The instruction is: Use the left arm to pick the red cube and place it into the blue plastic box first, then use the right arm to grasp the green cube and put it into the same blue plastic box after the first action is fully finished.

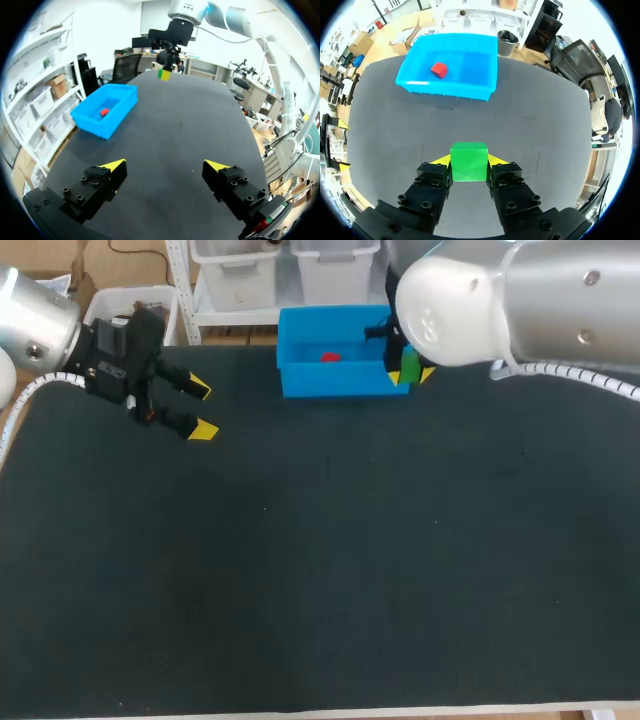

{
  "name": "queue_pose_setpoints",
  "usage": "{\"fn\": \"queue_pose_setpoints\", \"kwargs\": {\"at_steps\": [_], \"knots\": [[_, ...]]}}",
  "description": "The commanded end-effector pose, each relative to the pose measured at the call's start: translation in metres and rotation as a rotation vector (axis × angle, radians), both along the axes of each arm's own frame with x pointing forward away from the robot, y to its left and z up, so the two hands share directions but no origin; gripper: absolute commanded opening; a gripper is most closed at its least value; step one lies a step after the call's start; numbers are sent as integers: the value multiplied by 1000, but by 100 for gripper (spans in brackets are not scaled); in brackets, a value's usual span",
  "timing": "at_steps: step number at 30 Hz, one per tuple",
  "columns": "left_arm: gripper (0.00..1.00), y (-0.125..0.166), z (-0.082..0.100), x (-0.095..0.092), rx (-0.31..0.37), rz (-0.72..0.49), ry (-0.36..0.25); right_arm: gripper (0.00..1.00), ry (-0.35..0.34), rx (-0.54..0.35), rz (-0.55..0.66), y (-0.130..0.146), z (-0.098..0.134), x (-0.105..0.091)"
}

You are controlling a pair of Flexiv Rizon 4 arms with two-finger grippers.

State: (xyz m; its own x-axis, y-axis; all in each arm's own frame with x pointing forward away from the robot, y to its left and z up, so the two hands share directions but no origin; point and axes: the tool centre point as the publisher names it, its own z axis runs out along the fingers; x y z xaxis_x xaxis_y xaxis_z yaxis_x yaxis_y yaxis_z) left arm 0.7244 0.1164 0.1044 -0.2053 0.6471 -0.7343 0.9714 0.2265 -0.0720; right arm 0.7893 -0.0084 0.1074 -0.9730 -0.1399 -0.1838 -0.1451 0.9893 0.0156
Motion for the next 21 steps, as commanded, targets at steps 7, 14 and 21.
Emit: {"fn": "queue_pose_setpoints", "kwargs": {"at_steps": [7,14,21], "knots": [[100,1,-1,0,-4,-1,-4,0,-16,5,65,-2,11,21],[100,1,-1,0,-4,-1,-4,0,-29,18,118,-4,19,44],[100,1,-1,0,-4,-1,-4,0,-19,64,182,-4,19,69]]}}
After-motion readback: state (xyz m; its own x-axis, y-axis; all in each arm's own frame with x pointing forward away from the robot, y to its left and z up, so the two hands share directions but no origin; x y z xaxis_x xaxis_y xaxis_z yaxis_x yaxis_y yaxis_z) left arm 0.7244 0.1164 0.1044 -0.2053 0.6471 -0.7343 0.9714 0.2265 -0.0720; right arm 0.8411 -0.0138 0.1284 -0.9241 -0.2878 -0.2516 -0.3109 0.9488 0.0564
